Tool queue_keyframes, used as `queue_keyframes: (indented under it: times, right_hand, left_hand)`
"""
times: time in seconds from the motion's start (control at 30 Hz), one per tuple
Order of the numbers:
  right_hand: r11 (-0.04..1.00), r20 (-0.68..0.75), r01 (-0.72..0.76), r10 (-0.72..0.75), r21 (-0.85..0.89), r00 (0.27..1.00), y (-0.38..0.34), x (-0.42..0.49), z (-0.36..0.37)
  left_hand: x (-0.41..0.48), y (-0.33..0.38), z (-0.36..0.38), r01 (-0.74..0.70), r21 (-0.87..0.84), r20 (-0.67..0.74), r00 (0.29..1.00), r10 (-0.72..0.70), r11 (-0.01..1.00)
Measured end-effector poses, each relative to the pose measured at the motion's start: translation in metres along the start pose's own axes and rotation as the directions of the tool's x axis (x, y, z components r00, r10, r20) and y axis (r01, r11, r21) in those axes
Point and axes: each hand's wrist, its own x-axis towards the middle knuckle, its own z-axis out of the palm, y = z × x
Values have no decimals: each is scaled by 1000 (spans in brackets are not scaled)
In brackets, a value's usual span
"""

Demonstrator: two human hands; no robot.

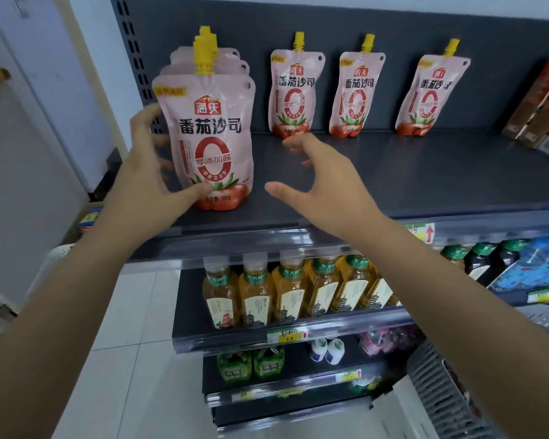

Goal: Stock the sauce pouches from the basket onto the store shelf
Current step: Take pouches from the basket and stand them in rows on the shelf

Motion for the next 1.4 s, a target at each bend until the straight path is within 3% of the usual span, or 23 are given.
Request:
queue_keyframes:
  times: [0.17,0.3,0.43,0.57,0.73,0.97,1.1,1.27,1.4]
  right_hand:
    - [1000,-12,8,-7,8,1000,-10,4,9]
    - [1000,-15,-17,17,-6,1000,-8,-1,9]
    - [997,-53,-71,70,-26,996,4,-11,-1]
    - [986,-109,-161,155,-43,982,29,-38,-24]
    - [944,-180,-310,287,-111,941,81,-94,-72]
    - [820,-259,-548,499,-167,827,178,-199,-155]
    - [711,-189,-666,638,-226,746,245,-258,-194]
    - [536,-68,-800,818,-270,571,316,-318,-216]
    - [504,1,-823,853,-262,522,353,-342,-216]
  left_hand:
    - [-3,1,-1,-50,10,-22,998,50,999]
    - [-6,11,-12,-9,60,-99,995,15,998]
    - [-13,42,-5,-260,371,-156,929,336,891]
    - [-25,84,40,-390,489,-7,893,450,780]
    - [-51,131,135,-561,308,251,827,503,768]
    - [-91,208,274,-647,181,527,700,483,741]
    - [-113,237,349,-687,142,629,619,471,713]
    - [-148,246,428,-682,121,770,523,366,721]
    - [-171,238,474,-688,123,849,446,283,715]
